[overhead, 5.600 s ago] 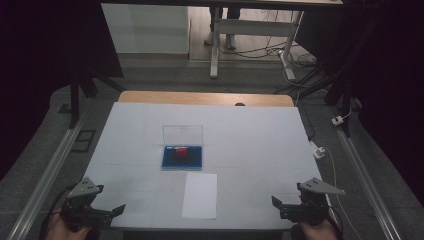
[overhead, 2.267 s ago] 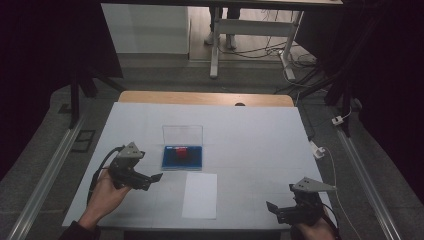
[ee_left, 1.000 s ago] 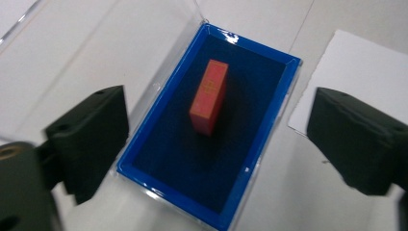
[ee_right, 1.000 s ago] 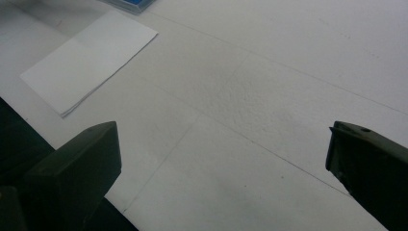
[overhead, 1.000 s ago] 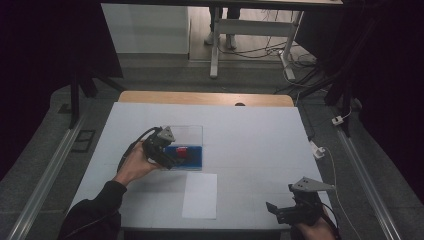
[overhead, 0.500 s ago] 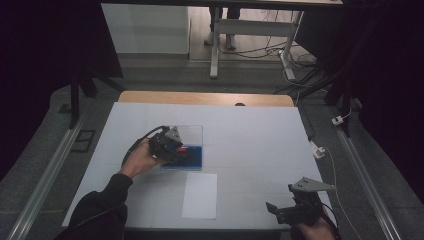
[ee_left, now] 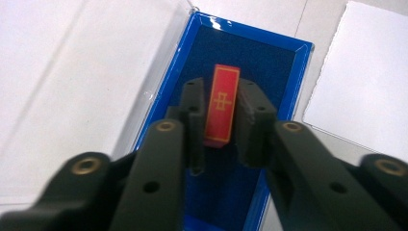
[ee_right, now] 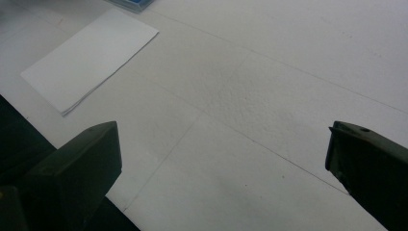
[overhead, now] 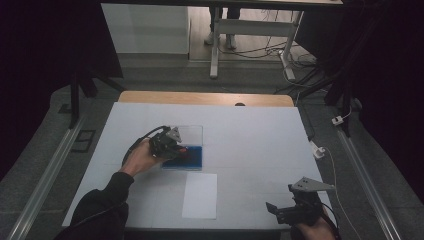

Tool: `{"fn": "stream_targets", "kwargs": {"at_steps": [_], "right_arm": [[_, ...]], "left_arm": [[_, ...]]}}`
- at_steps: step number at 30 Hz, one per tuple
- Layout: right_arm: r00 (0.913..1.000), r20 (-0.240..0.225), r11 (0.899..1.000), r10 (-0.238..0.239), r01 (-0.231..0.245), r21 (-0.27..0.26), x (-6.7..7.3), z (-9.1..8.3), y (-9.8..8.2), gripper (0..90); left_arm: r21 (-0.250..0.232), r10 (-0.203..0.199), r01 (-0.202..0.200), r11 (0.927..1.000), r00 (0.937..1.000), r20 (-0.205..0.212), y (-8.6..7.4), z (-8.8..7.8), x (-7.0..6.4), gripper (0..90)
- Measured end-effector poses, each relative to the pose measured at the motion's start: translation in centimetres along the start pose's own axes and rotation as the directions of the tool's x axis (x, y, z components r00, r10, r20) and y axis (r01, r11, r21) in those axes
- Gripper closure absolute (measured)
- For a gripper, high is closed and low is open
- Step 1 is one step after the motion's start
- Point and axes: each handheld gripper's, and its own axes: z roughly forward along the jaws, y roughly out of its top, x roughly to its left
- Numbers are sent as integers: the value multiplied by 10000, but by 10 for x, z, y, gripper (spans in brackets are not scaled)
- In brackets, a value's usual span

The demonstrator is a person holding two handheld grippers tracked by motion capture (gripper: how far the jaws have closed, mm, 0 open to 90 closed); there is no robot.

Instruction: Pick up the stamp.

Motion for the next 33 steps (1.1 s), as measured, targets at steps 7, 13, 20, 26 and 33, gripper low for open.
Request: {"fn": "stream_targets", "kwargs": {"at_steps": [7, 13, 20, 26, 33], "right_arm": [[10000, 19, 10000, -20, 20, 20, 0, 0, 0, 0], [10000, 1, 10000, -12, 12, 6, 0, 0, 0, 0], [10000, -4, 10000, -9, 9, -10, 0, 0, 0, 0], [10000, 4, 10000, -30, 30, -69, 0, -1, 0, 0], [9999, -20, 9999, -107, 107, -109, 0, -1, -1, 0]], "left_arm": [[-132, -286, 289, 9995, 9993, 227, 1, -3, 1, 802], [-323, -648, 664, 9973, 9968, 460, 7, -11, -2, 802], [-402, -1197, 1205, 9919, 9926, 210, 10, -21, -11, 803], [-556, -1691, 1698, 9839, 9855, 166, 9, -28, -14, 803], [-573, -1984, 1973, 9787, 9800, -138, 10, -32, -18, 802]]}}
